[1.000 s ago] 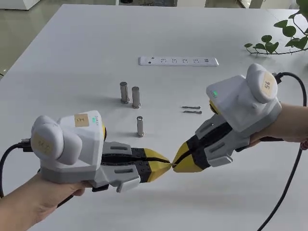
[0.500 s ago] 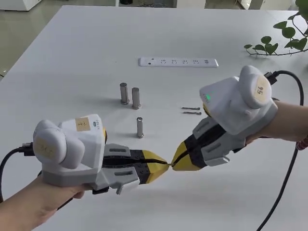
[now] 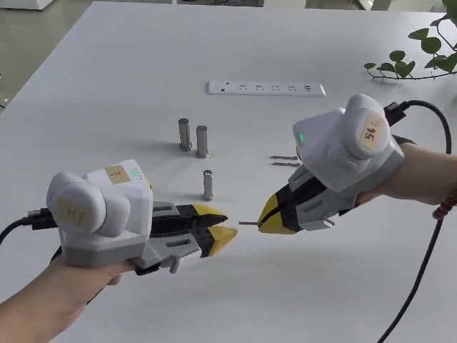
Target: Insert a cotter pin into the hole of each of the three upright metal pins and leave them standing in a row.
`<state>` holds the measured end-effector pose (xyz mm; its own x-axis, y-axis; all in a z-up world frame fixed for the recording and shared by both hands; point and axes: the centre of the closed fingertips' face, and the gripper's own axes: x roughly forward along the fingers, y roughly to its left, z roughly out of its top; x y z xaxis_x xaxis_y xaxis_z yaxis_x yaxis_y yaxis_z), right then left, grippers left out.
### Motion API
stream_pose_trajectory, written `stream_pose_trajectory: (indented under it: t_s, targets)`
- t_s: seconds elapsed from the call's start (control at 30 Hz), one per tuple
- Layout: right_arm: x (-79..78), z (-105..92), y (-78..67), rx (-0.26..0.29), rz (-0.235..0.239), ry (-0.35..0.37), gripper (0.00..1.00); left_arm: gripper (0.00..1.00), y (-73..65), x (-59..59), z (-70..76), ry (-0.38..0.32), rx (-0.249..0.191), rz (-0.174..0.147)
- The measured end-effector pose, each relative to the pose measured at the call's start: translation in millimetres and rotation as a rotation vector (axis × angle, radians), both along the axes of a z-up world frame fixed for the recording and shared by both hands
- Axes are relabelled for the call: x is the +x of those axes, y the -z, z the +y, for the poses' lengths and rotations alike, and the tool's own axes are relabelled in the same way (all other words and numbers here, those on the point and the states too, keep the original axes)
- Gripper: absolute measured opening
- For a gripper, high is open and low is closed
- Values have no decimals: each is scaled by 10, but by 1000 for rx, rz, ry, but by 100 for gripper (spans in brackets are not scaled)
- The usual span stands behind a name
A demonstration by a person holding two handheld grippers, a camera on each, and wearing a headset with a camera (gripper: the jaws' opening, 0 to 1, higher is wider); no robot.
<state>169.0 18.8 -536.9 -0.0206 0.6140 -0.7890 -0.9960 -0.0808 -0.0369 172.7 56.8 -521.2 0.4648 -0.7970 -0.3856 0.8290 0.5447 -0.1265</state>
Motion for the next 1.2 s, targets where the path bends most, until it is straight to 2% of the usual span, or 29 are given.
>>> stream_pose_trajectory:
  t_s: [0.2,0.37,0.53,0.63,0.7,0.77,0.87,1.03,1.17,1.2]
  targets:
    - [197,-3,35,-25,-35,57,0,15,102,140,130,-96,26,-4]
    - [323,-2,84,-45,-44,94,0,17,154,258,212,-160,38,-12]
    - [440,37,110,-52,-49,125,0,17,200,424,295,-238,48,-19]
    - [489,65,114,-53,-42,149,0,18,233,495,302,-259,57,-22]
    - [585,62,136,-65,-50,157,0,18,263,545,303,-273,68,-26]
    - [613,76,149,-72,-55,167,0,18,295,602,320,-294,85,-32]
    - [642,99,178,-81,-57,173,0,18,328,667,330,-311,80,-25]
    - [720,131,239,-112,-106,149,0,18,387,781,345,-325,76,-17]
    - [750,194,257,-104,-101,151,0,17,435,872,375,-340,83,-15]
    - [790,201,264,-114,-129,144,0,17,451,901,385,-345,82,-11]
